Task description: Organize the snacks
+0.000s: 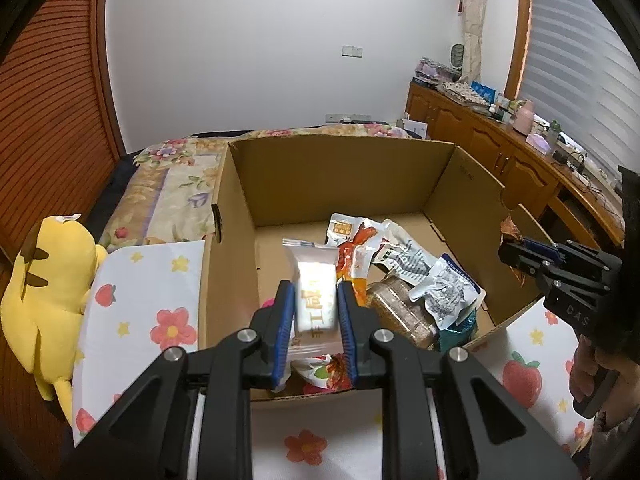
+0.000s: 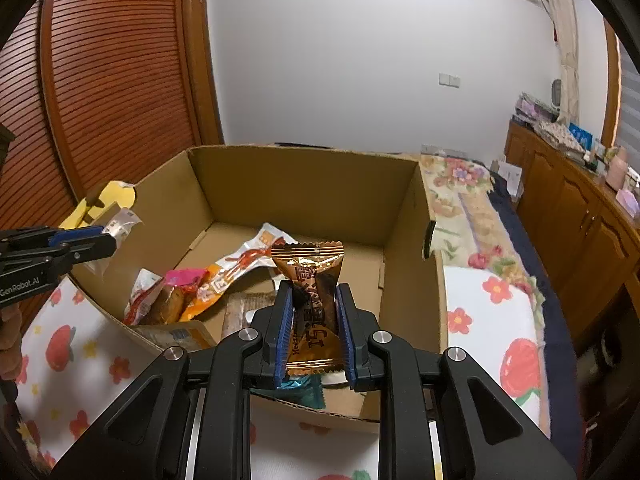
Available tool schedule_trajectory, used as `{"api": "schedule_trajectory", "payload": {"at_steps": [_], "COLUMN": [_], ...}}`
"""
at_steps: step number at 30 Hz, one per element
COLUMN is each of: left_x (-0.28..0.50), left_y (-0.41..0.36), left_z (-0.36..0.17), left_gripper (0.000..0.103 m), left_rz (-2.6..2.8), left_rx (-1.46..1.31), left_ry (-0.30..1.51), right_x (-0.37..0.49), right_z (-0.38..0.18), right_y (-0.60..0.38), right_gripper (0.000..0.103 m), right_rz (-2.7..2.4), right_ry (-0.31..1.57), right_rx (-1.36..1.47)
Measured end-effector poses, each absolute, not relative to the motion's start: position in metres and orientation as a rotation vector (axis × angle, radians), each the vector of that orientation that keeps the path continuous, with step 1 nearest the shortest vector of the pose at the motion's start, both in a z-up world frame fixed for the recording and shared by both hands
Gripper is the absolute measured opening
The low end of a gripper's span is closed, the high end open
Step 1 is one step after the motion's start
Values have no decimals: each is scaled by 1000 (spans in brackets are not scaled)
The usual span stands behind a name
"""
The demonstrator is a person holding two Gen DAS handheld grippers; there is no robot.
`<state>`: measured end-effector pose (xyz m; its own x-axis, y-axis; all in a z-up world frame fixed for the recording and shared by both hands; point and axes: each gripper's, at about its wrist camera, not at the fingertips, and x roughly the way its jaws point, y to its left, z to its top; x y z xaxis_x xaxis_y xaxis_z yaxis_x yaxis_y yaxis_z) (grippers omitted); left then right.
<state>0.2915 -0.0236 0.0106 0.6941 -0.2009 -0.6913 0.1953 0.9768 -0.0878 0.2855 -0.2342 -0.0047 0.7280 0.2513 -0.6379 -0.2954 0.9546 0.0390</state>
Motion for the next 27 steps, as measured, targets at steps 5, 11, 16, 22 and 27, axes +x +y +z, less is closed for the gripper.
{"api": "schedule_trajectory", "payload": {"at_steps": [5, 11, 16, 22, 27], "left_x": [289, 278, 264, 237, 206], "left_y": [-25, -29, -33, -37, -34], "left_z": [8, 16, 30, 48, 57], "left_gripper": [41, 43, 43, 48, 52], "left_rz": [-208, -210, -217, -214, -214], "left_rx": [7, 36, 48, 79, 68], "left_ry": [757, 709, 678, 618, 588], "right_x": [283, 276, 265, 237, 203], "right_z": [-5, -5, 3, 28, 44], "right_y": [-233, -230, -231, -235, -236], "right_gripper": [24, 29, 29, 29, 30], "right_rz": [313, 323, 322, 314, 320], "right_ry": [691, 684, 670, 620, 573], "right_rx": [-67, -54, -43, -14, 8]}}
